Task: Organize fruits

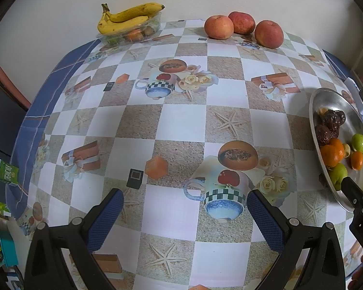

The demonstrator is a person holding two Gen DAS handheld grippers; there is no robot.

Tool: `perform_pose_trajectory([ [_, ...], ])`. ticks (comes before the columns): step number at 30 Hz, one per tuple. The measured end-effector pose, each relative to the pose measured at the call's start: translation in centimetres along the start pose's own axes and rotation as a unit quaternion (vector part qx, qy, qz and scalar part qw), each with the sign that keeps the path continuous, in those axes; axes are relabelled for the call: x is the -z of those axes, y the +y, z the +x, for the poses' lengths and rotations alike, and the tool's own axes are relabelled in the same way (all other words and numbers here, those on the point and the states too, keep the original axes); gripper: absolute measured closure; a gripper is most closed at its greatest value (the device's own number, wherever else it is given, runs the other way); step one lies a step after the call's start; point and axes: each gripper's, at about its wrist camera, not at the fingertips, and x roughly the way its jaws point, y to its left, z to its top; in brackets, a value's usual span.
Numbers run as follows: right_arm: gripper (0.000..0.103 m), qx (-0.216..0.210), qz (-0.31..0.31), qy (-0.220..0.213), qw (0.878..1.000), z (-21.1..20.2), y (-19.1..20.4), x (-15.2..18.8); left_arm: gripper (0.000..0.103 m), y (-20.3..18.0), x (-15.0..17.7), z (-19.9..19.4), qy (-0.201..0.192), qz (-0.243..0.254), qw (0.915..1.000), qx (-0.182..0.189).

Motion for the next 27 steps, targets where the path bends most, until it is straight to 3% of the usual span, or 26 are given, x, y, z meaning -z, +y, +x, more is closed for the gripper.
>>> perform_pose_trajectory([
  [27, 0.02, 0.0, -0.002, 0.003, 1.0, 0.2, 0.0, 0.2, 0.0, -0.04, 0.13, -0.41, -0.009, 0.0, 0.9997, -0.021],
])
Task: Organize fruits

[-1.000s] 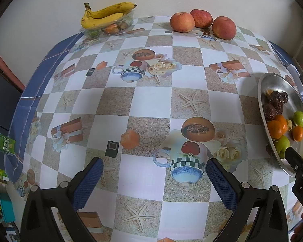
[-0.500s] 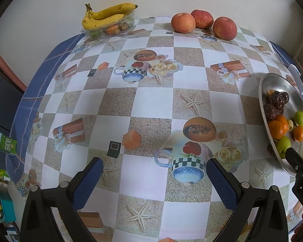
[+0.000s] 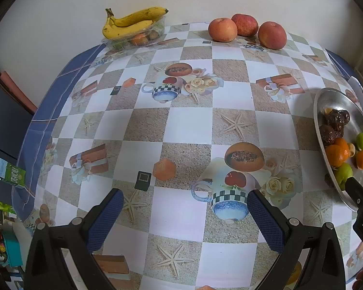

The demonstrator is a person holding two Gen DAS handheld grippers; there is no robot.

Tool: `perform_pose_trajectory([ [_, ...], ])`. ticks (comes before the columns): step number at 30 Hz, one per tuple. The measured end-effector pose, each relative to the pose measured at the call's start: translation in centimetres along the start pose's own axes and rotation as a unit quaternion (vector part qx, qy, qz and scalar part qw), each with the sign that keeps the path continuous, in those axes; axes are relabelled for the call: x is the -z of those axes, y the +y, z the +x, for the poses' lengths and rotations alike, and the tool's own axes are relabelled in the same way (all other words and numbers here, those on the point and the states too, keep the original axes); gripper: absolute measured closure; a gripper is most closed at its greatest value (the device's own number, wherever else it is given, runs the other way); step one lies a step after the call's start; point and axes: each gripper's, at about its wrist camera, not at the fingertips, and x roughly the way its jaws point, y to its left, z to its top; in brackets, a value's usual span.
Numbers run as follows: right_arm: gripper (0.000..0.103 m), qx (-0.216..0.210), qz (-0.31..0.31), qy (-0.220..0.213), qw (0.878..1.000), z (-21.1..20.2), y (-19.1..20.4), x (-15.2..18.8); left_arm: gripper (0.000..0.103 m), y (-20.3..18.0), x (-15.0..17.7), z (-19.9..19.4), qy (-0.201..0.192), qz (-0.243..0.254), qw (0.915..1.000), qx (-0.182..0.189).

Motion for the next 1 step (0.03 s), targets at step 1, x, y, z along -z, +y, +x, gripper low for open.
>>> perform_pose_trajectory([
  [1, 0.02, 0.0, 0.0, 0.0, 1.0, -0.01, 0.01, -0.02, 0.0, -0.03, 0.0, -0.01, 0.0, 0.0, 1.0, 0.003],
])
